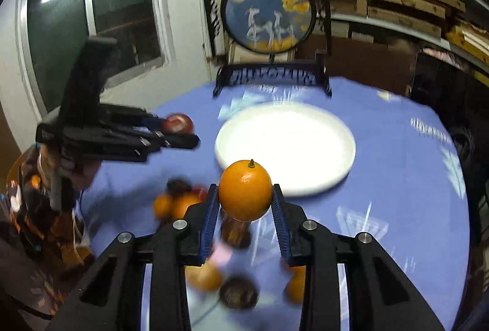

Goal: Organize fruits
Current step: 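Carry both fruits over the white plate and open both grippers to drop them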

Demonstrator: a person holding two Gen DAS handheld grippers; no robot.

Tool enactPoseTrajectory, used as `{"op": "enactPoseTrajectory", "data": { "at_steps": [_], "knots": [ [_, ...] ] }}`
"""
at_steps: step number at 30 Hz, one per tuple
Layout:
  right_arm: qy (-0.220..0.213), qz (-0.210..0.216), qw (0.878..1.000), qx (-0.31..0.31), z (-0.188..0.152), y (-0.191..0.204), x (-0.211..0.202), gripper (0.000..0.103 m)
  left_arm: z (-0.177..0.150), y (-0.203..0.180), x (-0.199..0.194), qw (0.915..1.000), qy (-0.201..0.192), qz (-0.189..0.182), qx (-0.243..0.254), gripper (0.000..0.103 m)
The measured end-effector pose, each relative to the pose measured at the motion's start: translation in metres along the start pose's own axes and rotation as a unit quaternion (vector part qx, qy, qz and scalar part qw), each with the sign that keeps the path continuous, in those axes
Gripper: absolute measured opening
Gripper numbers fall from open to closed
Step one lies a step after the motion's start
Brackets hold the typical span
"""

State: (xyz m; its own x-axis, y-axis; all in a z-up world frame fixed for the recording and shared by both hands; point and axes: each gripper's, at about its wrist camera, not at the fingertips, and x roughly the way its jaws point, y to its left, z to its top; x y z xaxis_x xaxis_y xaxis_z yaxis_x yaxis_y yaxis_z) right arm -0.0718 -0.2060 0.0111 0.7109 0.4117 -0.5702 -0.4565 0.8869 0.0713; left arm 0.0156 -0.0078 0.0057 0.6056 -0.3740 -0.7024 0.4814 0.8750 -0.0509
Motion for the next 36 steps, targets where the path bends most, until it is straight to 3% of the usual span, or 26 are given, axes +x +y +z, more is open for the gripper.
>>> {"op": "enactPoseTrajectory", "data": {
  "at_steps": [7, 11, 17, 33, 36],
  "knots": [
    [0.012, -0.013, 0.999, 0.038, 0.043, -0.045, 0.065, 0.035, 0.046, 0.011, 0.061, 0.9937, 0.007, 0.106, -0.035, 0.039],
    [0.024, -0.01, 0.998, 0.059, 0.054, -0.06, 0.104, 0.035, 0.052, 0.021, 0.092, 0.9926, 0.032, 0.101, -0.059, 0.039],
    [0.043, -0.011, 0.997, 0.069, 0.064, -0.071, 0.138, 0.035, 0.057, 0.029, 0.121, 0.9884, 0.048, 0.132, -0.058, 0.039],
    [0.062, -0.006, 0.996, 0.063, 0.069, -0.078, 0.162, 0.035, 0.059, 0.034, 0.15, 0.9857, 0.073, 0.143, -0.05, 0.04],
    [0.068, -0.003, 0.995, 0.067, 0.068, -0.081, 0.165, 0.036, 0.059, 0.034, 0.153, 0.9851, 0.078, 0.144, -0.051, 0.045]
  ]
}}
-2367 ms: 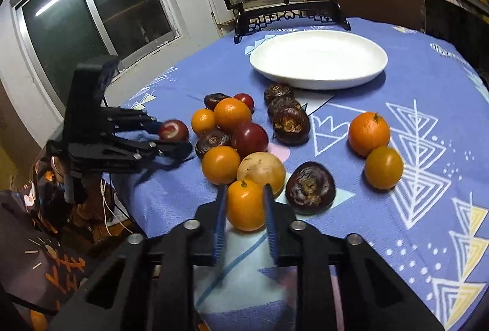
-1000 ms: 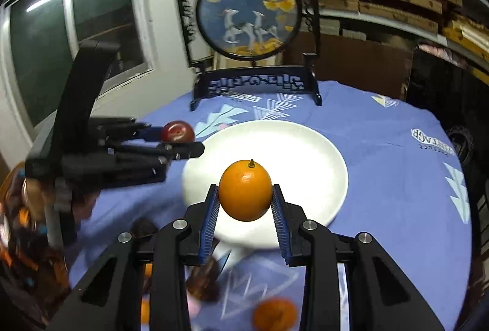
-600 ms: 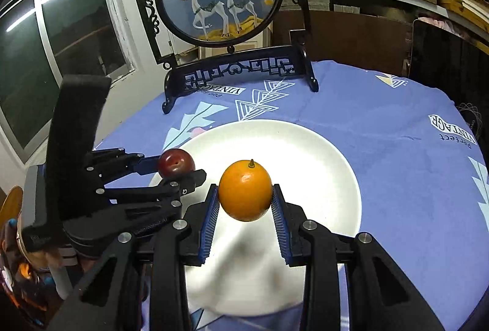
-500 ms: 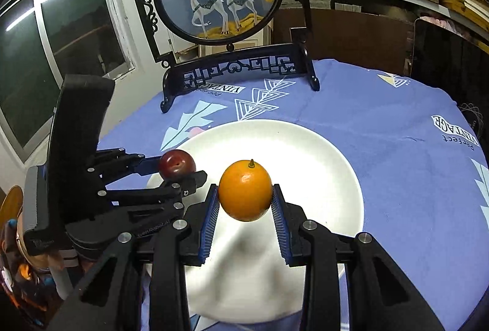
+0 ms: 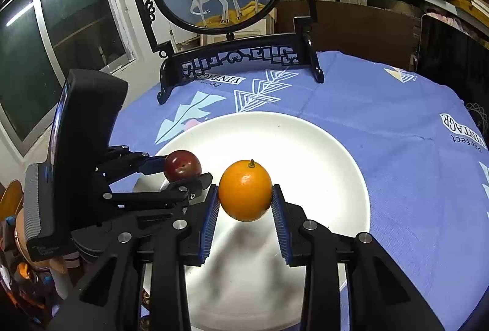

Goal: Organize fruits
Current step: 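Carry both fruits over the white plate and open both grippers to drop them, then return both grippers to the fruit cluster and grasp a yellow tangerine with right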

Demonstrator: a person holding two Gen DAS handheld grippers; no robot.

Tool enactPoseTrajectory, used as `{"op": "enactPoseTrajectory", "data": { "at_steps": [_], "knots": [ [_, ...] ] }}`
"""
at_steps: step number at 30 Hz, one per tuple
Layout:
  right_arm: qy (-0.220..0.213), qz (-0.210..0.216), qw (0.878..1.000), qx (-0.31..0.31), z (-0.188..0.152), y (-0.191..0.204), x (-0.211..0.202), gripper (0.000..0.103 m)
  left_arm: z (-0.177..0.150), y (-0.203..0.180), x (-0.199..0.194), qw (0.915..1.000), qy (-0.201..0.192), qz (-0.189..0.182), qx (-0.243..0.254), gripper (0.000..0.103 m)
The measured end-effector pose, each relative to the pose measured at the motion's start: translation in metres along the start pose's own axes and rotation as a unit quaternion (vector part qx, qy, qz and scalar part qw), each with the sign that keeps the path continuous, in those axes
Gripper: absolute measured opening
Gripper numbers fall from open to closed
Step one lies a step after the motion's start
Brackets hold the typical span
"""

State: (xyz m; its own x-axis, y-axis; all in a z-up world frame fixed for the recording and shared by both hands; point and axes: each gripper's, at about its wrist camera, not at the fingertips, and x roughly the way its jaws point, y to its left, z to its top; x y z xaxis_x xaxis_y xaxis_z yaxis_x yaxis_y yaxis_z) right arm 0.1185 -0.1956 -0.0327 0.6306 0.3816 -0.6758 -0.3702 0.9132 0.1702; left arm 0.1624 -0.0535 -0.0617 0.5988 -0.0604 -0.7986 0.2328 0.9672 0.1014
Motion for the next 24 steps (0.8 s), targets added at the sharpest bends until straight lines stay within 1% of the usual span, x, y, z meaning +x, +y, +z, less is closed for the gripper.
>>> {"op": "enactPoseTrajectory", "data": {
  "at_steps": [1, 2, 3, 7, 9, 10, 13, 14, 15, 16, 19, 22, 24],
  "knots": [
    [-0.002, 0.001, 1.0, 0.003, 0.0, -0.002, -0.001, 0.043, 0.0, 0.0, -0.001, 1.0, -0.005, 0.004, -0.002, 0.05],
    [-0.009, 0.001, 1.0, 0.007, 0.002, -0.003, -0.003, 0.046, 0.001, 0.001, -0.003, 0.9999, -0.011, 0.007, -0.003, 0.059],
    [-0.018, -0.002, 1.0, 0.009, 0.002, -0.004, -0.007, 0.049, 0.0, 0.001, -0.006, 0.9998, -0.018, 0.01, -0.003, 0.062],
    [-0.026, -0.002, 1.0, 0.015, -0.001, -0.007, -0.018, 0.054, -0.001, 0.0, -0.014, 0.9995, -0.027, 0.013, 0.004, 0.065],
    [-0.024, -0.002, 1.0, 0.015, -0.005, -0.008, -0.024, 0.057, -0.003, 0.0, -0.019, 0.9994, -0.03, 0.015, 0.007, 0.07],
    [-0.023, -0.002, 1.0, 0.017, -0.008, -0.008, -0.028, 0.059, -0.005, 0.0, -0.021, 0.9993, -0.032, 0.018, 0.008, 0.071],
    [-0.016, 0.0, 1.0, 0.018, -0.021, -0.006, -0.043, 0.06, -0.017, 0.004, -0.037, 0.999, -0.04, 0.019, 0.008, 0.072],
    [-0.016, -0.003, 1.0, 0.012, -0.029, -0.002, -0.053, 0.062, -0.02, 0.005, -0.042, 0.9989, -0.043, 0.019, 0.008, 0.072],
    [-0.018, -0.007, 1.0, 0.008, -0.034, 0.0, -0.059, 0.069, -0.026, 0.007, -0.05, 0.9987, -0.048, 0.017, 0.009, 0.074],
    [-0.022, -0.011, 1.0, 0.003, -0.042, 0.003, -0.069, 0.073, -0.029, 0.008, -0.055, 0.9985, -0.051, 0.016, 0.009, 0.075],
    [-0.019, -0.025, 0.999, -0.019, -0.072, 0.009, -0.099, 0.073, -0.044, 0.01, -0.08, 0.9974, -0.069, 0.014, 0.014, 0.081],
    [-0.009, -0.042, 0.999, -0.032, -0.102, 0.004, -0.121, 0.073, -0.054, 0.004, -0.097, 0.9966, -0.077, 0.009, 0.028, 0.083],
    [0.005, -0.056, 0.998, -0.037, -0.126, -0.001, -0.133, 0.073, -0.061, -0.006, -0.105, 0.9961, -0.077, -0.003, 0.042, 0.084]
  ]
}}
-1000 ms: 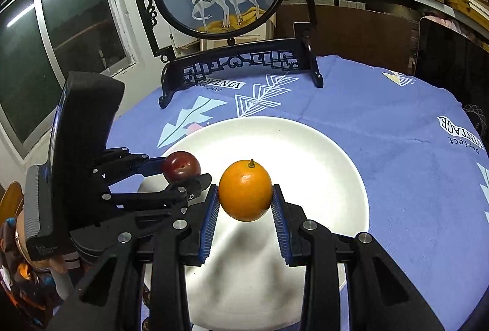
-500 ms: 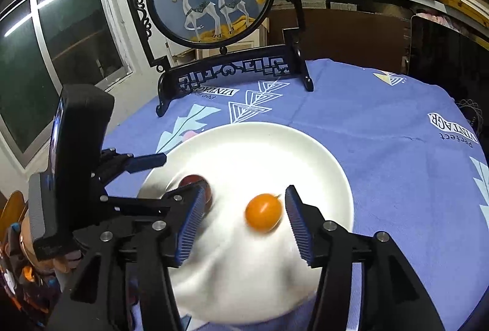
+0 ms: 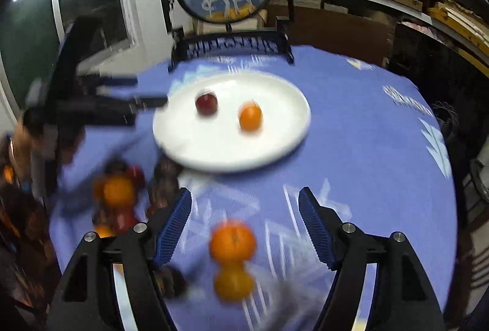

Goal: Organize fruits
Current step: 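Return both grippers to the fruit cluster and grasp a yellow tangerine with right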

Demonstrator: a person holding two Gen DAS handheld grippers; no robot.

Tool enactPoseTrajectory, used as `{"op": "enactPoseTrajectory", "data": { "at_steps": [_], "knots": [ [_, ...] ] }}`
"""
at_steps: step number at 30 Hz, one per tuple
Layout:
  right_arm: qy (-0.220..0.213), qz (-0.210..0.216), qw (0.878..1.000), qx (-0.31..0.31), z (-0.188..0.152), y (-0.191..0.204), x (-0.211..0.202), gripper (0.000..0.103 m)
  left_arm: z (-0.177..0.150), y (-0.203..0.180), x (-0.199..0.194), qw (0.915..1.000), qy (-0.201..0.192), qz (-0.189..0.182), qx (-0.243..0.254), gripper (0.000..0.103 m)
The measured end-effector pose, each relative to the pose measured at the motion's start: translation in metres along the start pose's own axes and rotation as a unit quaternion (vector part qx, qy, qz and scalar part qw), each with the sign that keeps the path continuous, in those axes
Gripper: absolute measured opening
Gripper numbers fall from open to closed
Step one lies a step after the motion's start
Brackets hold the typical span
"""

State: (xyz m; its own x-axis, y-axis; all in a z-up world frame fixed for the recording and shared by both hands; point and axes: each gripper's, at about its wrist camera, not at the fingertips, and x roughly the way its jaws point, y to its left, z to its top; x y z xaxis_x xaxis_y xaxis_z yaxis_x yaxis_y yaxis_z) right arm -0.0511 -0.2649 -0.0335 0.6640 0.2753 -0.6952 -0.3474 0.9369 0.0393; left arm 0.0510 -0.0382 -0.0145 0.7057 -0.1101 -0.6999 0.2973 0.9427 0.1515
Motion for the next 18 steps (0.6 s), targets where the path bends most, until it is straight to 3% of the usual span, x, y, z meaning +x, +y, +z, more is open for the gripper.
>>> {"op": "enactPoseTrajectory", "data": {
  "at_steps": [5, 9, 12, 18],
  "knots": [
    [0.043, -0.007, 0.999, 0.004, -0.049, -0.004, 0.001, 0.073, -0.008, -0.039, -0.015, 0.9988, -0.002, -0.031, 0.037, 0.087],
    [0.04, 0.003, 0.999, 0.007, -0.056, 0.001, 0.01, 0.071, -0.012, -0.071, -0.017, 0.9969, 0.003, -0.046, 0.063, 0.088],
    [0.059, 0.021, 0.998, 0.005, -0.061, 0.004, 0.02, 0.038, -0.017, -0.09, -0.015, 0.9956, 0.013, -0.052, 0.076, 0.088],
    [0.044, 0.011, 0.999, 0.012, -0.063, -0.006, 0.005, 0.037, -0.026, -0.126, -0.009, 0.9897, 0.036, -0.08, 0.113, 0.088]
  ]
}}
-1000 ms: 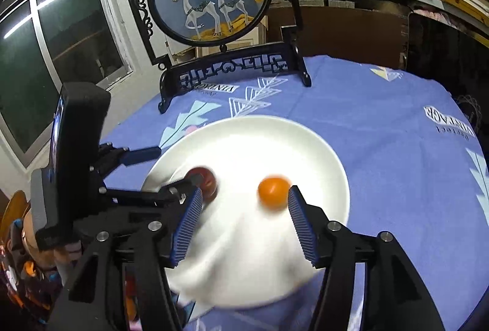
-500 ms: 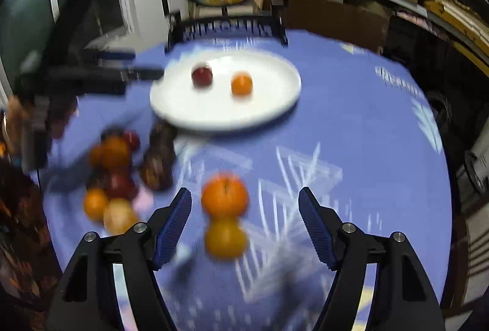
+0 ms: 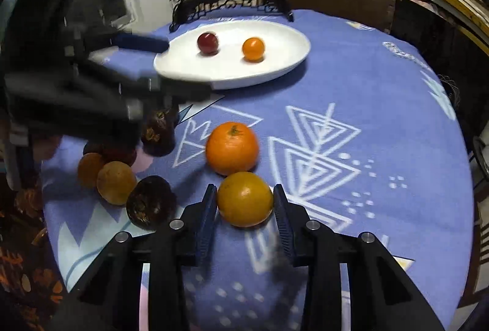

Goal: Organize fruits
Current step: 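Return both grippers to the fruit cluster and grasp a yellow tangerine with right, then grasp an orange with the left gripper while the right carries its tangerine to the plate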

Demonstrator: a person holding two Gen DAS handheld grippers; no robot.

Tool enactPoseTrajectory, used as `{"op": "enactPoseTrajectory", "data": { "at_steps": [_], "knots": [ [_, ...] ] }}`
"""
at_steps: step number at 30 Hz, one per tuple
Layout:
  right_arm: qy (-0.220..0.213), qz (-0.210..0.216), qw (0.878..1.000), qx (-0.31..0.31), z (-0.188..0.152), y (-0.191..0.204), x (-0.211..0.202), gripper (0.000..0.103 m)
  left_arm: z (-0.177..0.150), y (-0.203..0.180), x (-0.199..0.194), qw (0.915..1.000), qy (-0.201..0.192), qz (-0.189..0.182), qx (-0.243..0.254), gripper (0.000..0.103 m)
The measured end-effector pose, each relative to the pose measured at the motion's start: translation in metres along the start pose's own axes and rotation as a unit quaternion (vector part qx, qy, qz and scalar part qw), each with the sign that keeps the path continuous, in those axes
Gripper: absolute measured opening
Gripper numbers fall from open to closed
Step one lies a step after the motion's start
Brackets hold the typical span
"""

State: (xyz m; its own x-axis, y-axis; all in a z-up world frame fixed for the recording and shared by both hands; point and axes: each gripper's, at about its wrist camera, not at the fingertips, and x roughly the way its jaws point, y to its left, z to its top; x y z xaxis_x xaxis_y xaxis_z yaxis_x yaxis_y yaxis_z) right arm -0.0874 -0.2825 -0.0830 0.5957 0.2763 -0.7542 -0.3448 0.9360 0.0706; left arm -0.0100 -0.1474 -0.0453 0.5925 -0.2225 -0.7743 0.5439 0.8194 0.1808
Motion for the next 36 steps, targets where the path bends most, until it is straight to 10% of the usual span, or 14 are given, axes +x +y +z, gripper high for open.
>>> {"op": "enactPoseTrajectory", "data": {
  "at_steps": [18, 23, 36],
  "knots": [
    [-0.022, -0.01, 0.999, 0.048, -0.019, -0.034, -0.019, 0.038, -0.003, -0.045, 0.039, 0.9957, 0.051, -0.062, 0.047, 0.093],
    [-0.022, -0.015, 0.998, 0.057, -0.02, -0.037, -0.02, 0.038, -0.005, -0.049, 0.053, 0.9909, 0.083, -0.103, 0.026, 0.043],
    [-0.056, -0.015, 0.998, 0.023, 0.014, -0.016, -0.035, 0.038, 0.005, 0.037, -0.022, 0.9991, -0.012, -0.03, -0.029, 0.042]
  ]
}}
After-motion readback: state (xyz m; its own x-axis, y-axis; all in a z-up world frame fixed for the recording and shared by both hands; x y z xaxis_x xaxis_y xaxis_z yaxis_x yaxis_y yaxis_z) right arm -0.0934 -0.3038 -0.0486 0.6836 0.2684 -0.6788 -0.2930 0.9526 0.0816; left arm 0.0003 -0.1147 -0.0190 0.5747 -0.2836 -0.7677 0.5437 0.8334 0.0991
